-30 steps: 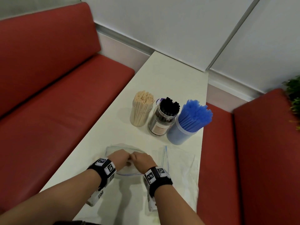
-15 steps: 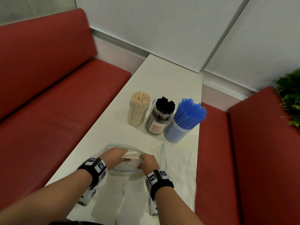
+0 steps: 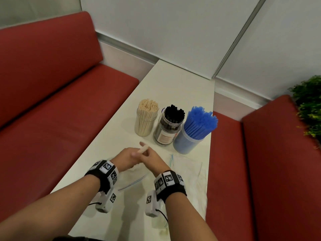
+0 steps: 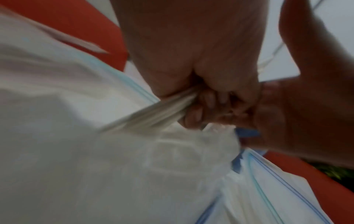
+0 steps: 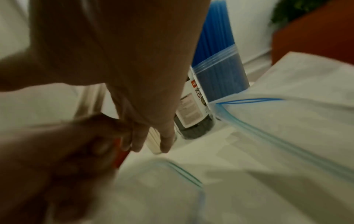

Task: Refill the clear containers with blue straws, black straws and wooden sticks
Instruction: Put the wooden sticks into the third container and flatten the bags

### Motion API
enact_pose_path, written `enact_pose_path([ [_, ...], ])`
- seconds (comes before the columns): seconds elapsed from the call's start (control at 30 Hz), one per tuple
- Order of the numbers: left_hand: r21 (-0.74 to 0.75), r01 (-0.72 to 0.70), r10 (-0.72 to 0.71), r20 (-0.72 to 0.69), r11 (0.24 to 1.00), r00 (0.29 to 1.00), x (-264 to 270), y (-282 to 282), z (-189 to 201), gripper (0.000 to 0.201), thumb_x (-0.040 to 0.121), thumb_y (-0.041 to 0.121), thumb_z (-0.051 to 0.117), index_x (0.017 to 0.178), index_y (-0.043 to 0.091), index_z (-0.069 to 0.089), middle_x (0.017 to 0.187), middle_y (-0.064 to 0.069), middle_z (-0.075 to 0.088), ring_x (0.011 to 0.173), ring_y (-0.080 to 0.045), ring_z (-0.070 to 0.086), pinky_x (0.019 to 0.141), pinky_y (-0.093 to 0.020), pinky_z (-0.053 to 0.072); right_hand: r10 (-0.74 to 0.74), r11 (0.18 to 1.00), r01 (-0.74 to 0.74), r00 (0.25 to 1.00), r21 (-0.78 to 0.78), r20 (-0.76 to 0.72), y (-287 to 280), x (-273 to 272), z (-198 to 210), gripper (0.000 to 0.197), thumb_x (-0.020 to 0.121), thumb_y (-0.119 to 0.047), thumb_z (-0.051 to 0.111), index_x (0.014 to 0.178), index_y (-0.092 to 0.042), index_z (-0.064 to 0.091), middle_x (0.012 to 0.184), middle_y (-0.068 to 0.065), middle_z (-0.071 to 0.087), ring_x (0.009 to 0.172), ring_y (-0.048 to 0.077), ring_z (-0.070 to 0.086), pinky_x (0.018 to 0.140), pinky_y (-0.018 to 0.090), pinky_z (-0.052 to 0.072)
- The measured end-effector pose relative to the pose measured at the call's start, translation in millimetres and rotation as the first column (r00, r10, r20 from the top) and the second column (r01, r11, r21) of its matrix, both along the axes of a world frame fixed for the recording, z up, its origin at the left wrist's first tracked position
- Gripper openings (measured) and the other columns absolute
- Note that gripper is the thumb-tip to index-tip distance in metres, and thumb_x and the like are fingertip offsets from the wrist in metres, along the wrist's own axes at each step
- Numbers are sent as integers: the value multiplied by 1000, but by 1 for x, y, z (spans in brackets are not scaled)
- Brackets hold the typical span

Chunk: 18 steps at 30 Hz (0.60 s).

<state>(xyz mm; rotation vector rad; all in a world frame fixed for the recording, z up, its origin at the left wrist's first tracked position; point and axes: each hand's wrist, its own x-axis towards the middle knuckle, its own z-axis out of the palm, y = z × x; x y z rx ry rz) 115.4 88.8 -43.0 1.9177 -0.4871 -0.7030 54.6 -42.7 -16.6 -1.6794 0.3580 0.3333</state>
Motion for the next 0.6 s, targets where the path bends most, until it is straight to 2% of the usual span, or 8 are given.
enact_pose_path([
  [0.1,-169,-6,-10,-91,986,996,-4,-16,10,27,81,16,62,104,31,62,58,6,52,46,-8,42,41,-23,34,-181,977,173,982,123,56,-2,13,18,45,80,-44,78,108,-9,76,109,8,76,99,21,72,76,29,59],
  [0.17,-276,-41,-4,-159,960,987,-4,-23,19,23,84,17,63,106,23,60,57,2,47,47,-11,40,41,-23,32,-261,948,240,962,211,77,-4,18,29,36,88,-39,74,85,-3,75,98,12,78,87,25,75,61,36,60],
  [0.23,-316,-28,-51,-237,948,970,-1,-23,25,17,85,27,66,94,15,57,56,2,43,48,-12,37,44,-24,31,-330,908,283,937,308,113,-7,20,43,39,95,-37,69,73,-5,64,88,15,77,89,28,77,65,43,62],
  [0.3,-266,27,-113,-316,964,942,6,-15,28,43,83,53,65,75,12,53,53,2,40,48,-14,34,48,-25,31,-373,896,300,908,327,190,-10,22,56,41,98,-36,65,67,-10,59,70,15,71,85,31,77,80,45,61],
  [0.37,-265,-23,-113,-488,964,866,10,-7,27,68,79,80,48,73,12,57,55,0,39,47,-15,33,50,-25,35,-399,892,300,874,339,277,-11,26,71,43,98,-36,65,62,-14,59,57,12,60,66,30,71,77,44,59],
  [0.4,-291,-106,-92,-592,951,801,12,-5,25,76,77,85,40,77,11,59,57,-2,41,47,-15,34,51,-26,39,-416,884,299,854,360,312,-11,28,78,42,98,-34,66,60,-15,59,55,10,55,57,28,65,74,43,58],
  [0.5,-318,-358,-32,-785,878,618,17,-5,23,72,84,73,47,85,5,68,67,-6,57,55,-17,54,58,-30,53,-435,878,289,813,381,387,-4,36,92,40,95,-32,70,59,-20,59,51,5,52,48,21,58,68,42,58],
  [0.6,-367,-501,-86,-863,784,498,18,-11,26,47,92,42,59,85,-1,75,79,-13,67,68,-20,68,68,-35,59,-379,918,282,829,279,411,8,40,97,38,90,-39,74,56,-24,63,53,3,59,53,20,63,78,51,59],
])
